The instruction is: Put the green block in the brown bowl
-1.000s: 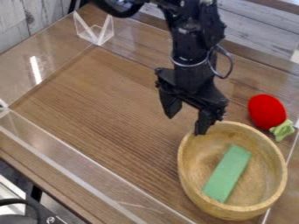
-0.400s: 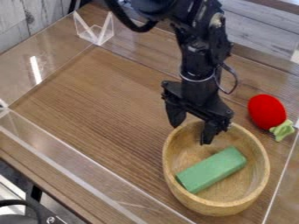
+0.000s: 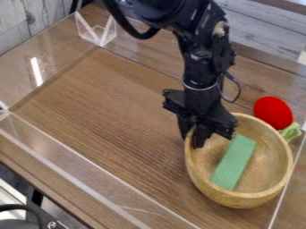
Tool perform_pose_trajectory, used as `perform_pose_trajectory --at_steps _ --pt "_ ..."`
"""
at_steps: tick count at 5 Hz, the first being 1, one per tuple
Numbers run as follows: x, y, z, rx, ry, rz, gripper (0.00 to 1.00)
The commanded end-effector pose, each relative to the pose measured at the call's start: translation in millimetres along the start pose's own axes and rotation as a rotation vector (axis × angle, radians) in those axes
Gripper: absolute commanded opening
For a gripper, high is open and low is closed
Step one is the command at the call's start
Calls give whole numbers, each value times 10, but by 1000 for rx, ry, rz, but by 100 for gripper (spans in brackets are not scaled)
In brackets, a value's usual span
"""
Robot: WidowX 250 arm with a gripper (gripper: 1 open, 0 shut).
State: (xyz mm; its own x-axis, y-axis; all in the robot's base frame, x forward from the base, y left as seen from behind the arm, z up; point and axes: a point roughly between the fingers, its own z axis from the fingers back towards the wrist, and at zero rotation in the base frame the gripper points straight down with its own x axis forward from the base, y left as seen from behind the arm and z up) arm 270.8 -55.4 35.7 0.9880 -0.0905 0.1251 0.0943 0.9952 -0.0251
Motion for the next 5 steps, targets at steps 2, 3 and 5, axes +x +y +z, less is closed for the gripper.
perform_pose_trajectory --at_steps 2,3,5 --pt "-127 -118 22 1 2 -32 0" --pt "-59 -41 80 0 6 -65 100" --pt "115 127 307 -1 -18 -116 100"
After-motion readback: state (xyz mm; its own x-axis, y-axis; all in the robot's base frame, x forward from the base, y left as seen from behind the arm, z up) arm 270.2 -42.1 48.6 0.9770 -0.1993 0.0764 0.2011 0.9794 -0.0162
